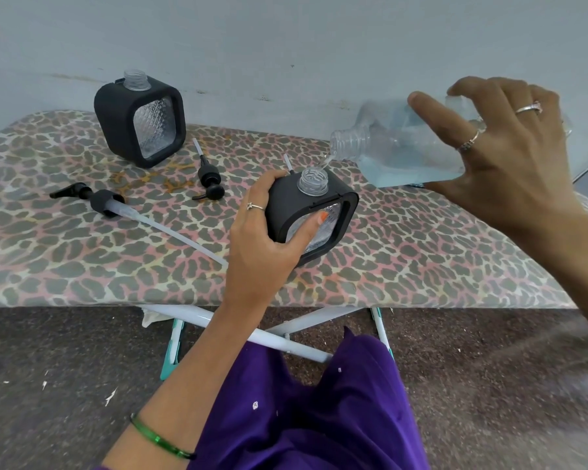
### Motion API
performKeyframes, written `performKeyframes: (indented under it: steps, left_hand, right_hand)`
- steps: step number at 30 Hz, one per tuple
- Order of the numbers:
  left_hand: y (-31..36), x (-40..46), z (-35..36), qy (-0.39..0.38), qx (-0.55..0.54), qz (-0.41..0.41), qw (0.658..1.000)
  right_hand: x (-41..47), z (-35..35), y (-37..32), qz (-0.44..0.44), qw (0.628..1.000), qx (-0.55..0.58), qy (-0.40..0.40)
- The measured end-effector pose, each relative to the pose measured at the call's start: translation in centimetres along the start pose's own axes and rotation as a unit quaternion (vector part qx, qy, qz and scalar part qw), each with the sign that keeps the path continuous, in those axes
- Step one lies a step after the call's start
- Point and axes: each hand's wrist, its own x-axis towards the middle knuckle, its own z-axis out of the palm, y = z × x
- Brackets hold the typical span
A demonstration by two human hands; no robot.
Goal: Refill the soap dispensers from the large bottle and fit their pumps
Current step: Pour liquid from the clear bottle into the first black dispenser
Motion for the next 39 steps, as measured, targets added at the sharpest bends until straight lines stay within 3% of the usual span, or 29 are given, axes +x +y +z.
performKeyframes:
  steps: [39]
  left_hand:
    - [-0.12,0.03,-0.14,-0.017,-0.031,0.006,0.999]
  right_hand:
    - [0.15,-0.43,0.09,-0.005,1.000,-0.003,0.000]
